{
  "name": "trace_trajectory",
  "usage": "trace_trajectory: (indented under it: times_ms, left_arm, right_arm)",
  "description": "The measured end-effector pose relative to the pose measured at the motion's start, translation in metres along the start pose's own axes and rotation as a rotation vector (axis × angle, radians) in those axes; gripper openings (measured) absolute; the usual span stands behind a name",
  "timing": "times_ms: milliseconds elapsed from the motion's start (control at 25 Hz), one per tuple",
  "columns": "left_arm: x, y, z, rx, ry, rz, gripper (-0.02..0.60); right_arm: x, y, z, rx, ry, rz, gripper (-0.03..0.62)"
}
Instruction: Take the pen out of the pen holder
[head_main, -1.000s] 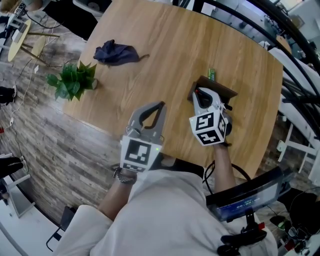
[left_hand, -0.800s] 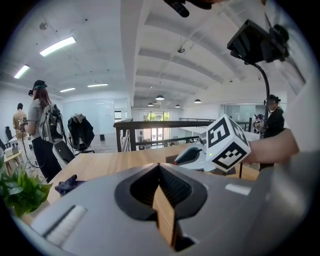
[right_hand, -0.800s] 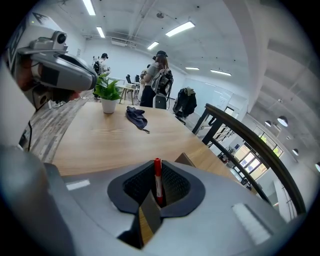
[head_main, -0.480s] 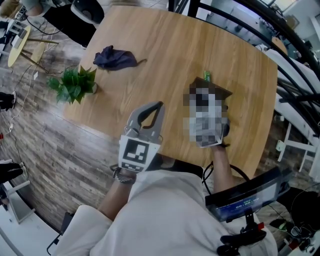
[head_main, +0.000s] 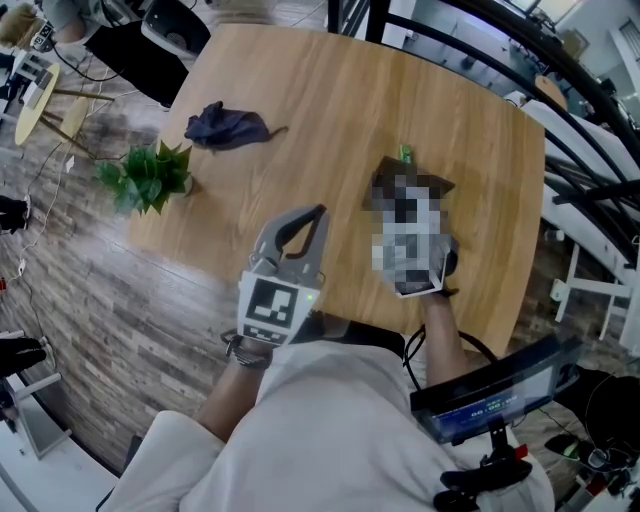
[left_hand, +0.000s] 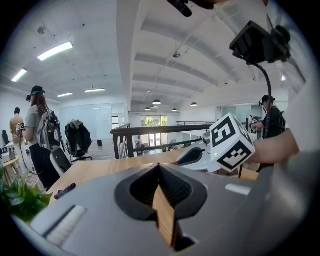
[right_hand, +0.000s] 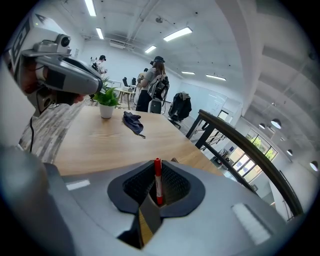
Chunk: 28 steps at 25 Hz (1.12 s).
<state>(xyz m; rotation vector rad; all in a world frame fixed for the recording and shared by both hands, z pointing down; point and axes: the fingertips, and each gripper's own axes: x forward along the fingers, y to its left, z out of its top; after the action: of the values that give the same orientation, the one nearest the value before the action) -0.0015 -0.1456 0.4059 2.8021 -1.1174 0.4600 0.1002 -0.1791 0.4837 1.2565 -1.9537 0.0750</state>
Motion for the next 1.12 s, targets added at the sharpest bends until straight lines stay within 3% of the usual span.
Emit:
trace_trajectory:
  times_ms: [1120]
  left_arm:
    - [-0.003,-0.026,0.021,0.040,-0.055,-0.044,-0.002]
  right_arm:
    - [-0.048,-0.016,0.011,0.024,-0.095,-0.078,0.041]
